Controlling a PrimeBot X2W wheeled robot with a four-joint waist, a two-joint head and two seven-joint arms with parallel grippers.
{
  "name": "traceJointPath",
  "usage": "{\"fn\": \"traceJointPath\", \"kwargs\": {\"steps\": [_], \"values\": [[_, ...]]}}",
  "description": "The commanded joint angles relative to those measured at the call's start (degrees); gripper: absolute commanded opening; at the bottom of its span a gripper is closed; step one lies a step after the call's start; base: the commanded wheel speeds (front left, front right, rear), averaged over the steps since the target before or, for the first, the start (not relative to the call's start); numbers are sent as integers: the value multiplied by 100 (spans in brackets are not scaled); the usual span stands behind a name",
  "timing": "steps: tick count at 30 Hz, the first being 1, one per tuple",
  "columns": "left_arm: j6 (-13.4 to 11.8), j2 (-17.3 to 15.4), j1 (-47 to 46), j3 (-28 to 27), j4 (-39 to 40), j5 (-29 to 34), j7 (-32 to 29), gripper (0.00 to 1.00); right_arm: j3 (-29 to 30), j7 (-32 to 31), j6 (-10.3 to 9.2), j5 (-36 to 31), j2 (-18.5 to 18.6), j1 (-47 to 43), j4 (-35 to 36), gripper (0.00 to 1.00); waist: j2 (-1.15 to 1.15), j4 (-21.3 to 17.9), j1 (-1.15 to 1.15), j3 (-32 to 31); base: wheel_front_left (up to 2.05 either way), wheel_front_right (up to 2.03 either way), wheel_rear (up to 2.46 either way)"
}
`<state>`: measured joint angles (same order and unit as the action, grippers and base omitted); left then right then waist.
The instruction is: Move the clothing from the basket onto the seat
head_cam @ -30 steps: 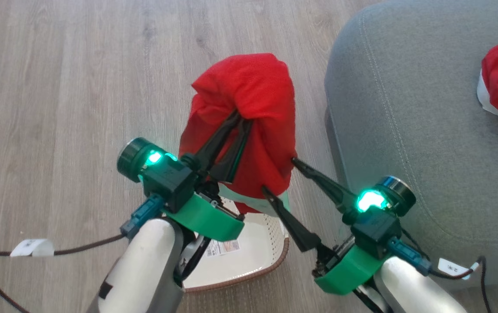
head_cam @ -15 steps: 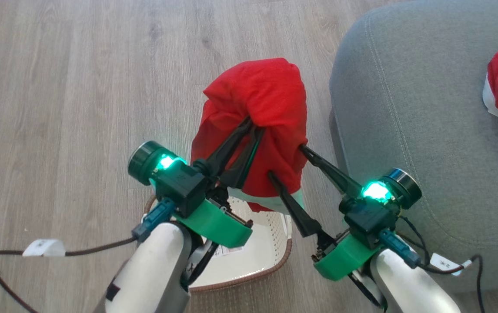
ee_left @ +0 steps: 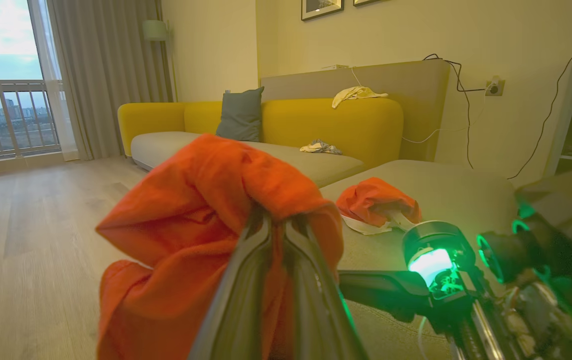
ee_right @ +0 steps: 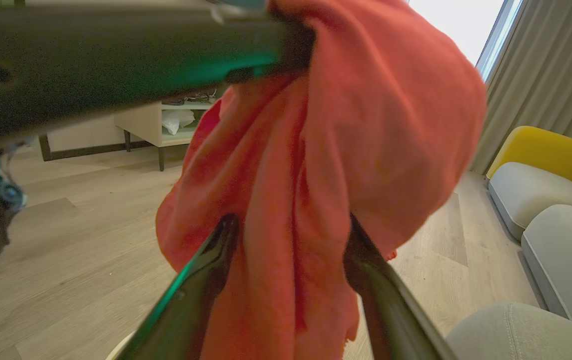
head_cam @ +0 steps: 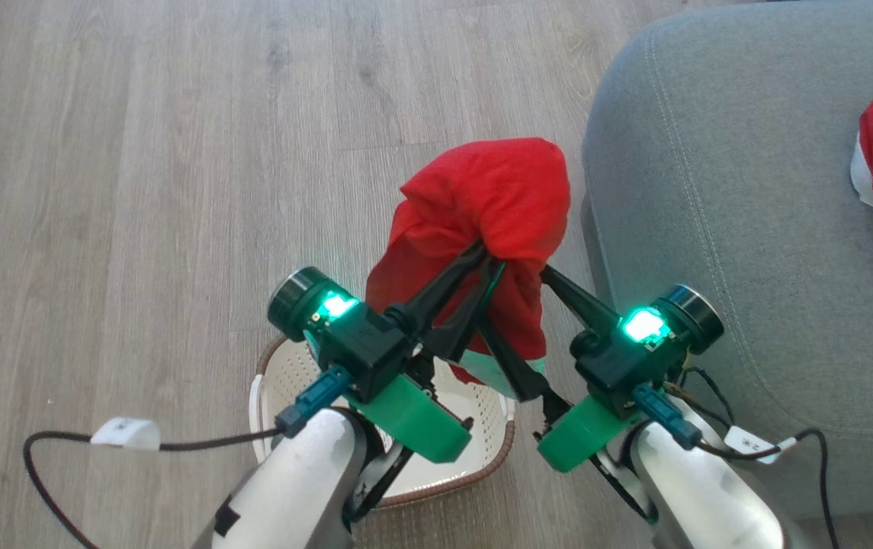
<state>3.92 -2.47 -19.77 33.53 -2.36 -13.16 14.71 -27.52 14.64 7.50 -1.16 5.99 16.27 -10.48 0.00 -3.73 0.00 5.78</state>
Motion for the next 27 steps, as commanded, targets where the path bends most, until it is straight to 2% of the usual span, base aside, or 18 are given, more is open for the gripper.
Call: {"fn": "traceJointPath", "kwargs": {"steps": [1, 12, 13, 14, 15, 27], "values": [[16, -41, -176, -132, 195, -36, 29, 0, -68, 36, -1, -45, -118, 205, 137, 100, 0, 9, 0, -5, 0, 0, 0], [26, -41, -178, 90, 131, -122, 29, 0, 15, 36, -1, -214, -248, 358, -234, 100, 0, 105, 0, -62, 0, 0, 0], [27, -41, -177, 91, 127, -126, 29, 0, 58, 36, -1, -177, -258, 348, -269, 97, 0, 113, 0, -66, 0, 0, 0], [28, -41, -174, 92, 125, -128, 29, 0, 141, 36, -1, -134, -269, 344, -274, 26, 0, 119, 0, -69, 0, 0, 0], [28, -41, -173, 95, 123, -129, 29, 0, 199, 36, -1, -110, -279, 339, -265, 0, 0, 126, 0, -71, 0, 0, 0], [26, -41, -101, 53, 32, -156, 29, 0, 648, 36, -1, 392, -310, 169, -110, 0, 0, 149, 0, -112, 0, 0, 0]]}}
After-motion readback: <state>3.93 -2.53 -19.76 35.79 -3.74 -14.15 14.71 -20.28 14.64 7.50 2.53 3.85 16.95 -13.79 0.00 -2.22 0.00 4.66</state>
